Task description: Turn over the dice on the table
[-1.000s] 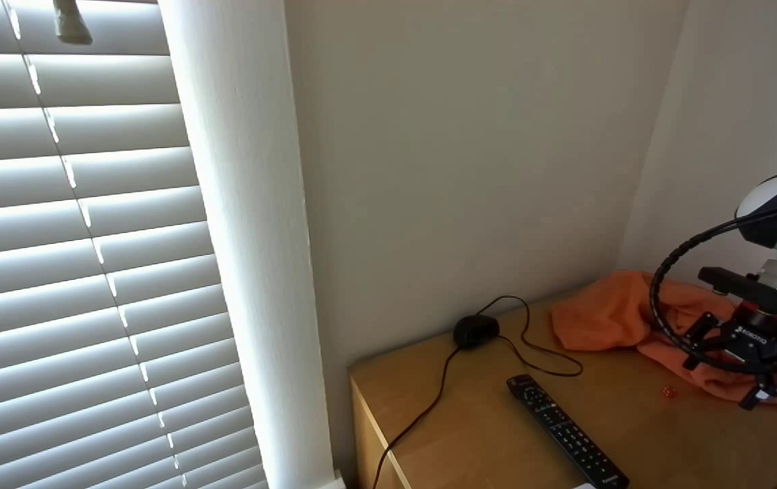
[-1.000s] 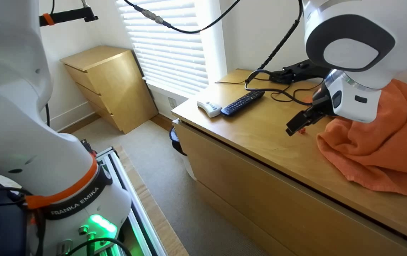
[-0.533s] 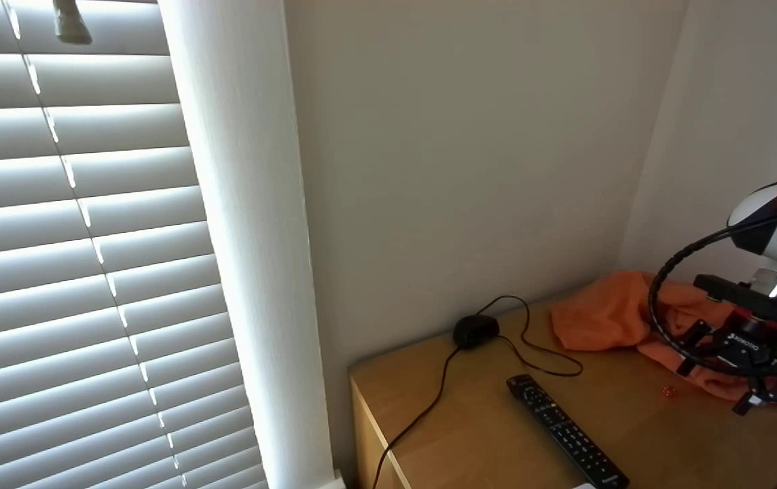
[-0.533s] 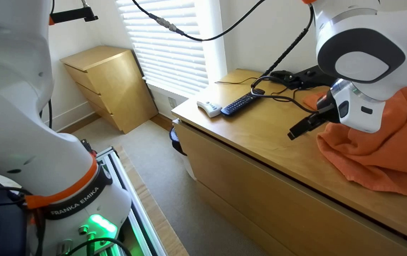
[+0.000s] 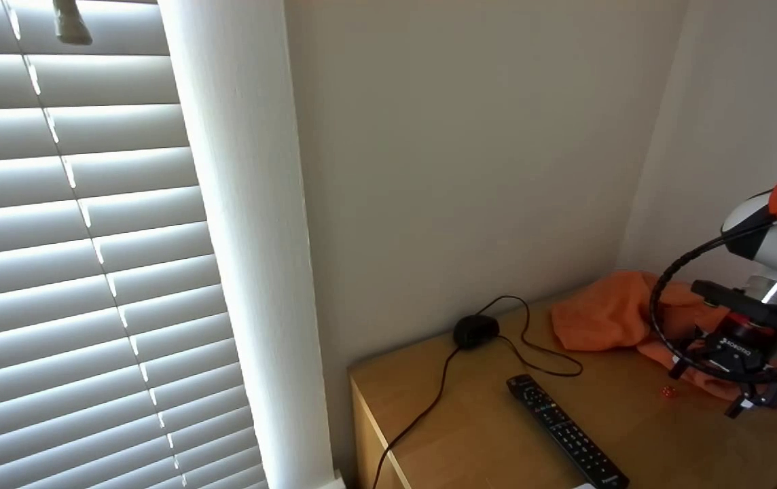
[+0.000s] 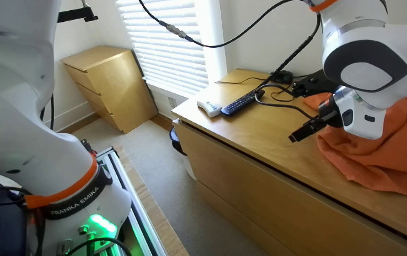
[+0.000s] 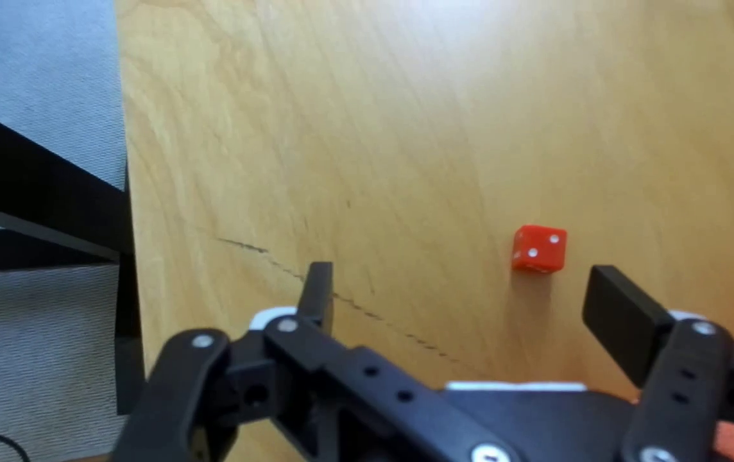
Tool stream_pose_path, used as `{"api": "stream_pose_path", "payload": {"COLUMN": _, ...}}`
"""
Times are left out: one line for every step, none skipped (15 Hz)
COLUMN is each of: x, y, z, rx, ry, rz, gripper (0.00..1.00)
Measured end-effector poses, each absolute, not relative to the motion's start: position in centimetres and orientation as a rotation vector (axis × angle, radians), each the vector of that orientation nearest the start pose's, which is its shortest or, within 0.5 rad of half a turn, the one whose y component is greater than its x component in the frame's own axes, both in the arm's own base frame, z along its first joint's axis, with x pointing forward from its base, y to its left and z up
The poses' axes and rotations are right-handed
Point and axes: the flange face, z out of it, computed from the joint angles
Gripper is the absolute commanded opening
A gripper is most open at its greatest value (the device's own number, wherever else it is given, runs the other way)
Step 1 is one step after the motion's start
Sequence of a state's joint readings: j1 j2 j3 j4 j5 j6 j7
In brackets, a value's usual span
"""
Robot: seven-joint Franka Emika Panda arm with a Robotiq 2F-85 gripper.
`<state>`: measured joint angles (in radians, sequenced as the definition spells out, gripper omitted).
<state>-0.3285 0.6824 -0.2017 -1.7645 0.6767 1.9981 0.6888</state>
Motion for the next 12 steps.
{"api": "stream_pose_path", "payload": {"x": 55.5, "y": -27.4, "z": 16.0, "rx": -1.855, "ry": 1.953, "rz": 0.595, "gripper": 1.00}}
{"api": "stream_pose_path", "payload": {"x": 55.7, "y": -27.5, "z": 15.9, "rx": -1.844, "ry": 1.950, "rz": 0.595, "gripper": 1.00}}
{"api": "stream_pose_path", "payload": {"x": 55.8, "y": -27.5, "z": 15.8, "rx": -1.834, "ry": 1.948, "rz": 0.596, "gripper": 1.00}}
{"api": "stream_pose_path", "payload": {"x": 56.0, "y": -27.5, "z": 15.8, "rx": -1.822, "ry": 1.943, "rz": 0.602, "gripper": 1.00}}
{"api": "stream_pose_path", "payload": {"x": 56.2, "y": -27.4, "z": 15.8, "rx": -1.813, "ry": 1.939, "rz": 0.607, "gripper": 1.00}}
{"api": "stream_pose_path", "payload": {"x": 56.3, "y": -27.4, "z": 15.8, "rx": -1.805, "ry": 1.936, "rz": 0.610, "gripper": 0.99}}
{"api": "stream_pose_path", "payload": {"x": 56.4, "y": -27.4, "z": 15.8, "rx": -1.799, "ry": 1.933, "rz": 0.613, "gripper": 0.96}}
{"api": "stream_pose_path", "payload": {"x": 56.6, "y": -27.5, "z": 15.8, "rx": -1.794, "ry": 1.931, "rz": 0.612, "gripper": 0.95}}
{"api": "stream_pose_path", "payload": {"x": 56.7, "y": -27.5, "z": 15.7, "rx": -1.790, "ry": 1.930, "rz": 0.611, "gripper": 0.87}}
{"api": "stream_pose_path", "payload": {"x": 56.8, "y": -27.5, "z": 15.6, "rx": -1.786, "ry": 1.929, "rz": 0.610, "gripper": 0.87}}
{"api": "stream_pose_path", "payload": {"x": 56.9, "y": -27.5, "z": 15.5, "rx": -1.785, "ry": 1.929, "rz": 0.609, "gripper": 0.82}}
{"api": "stream_pose_path", "payload": {"x": 57.0, "y": -27.5, "z": 15.5, "rx": -1.785, "ry": 1.929, "rz": 0.609, "gripper": 0.89}}
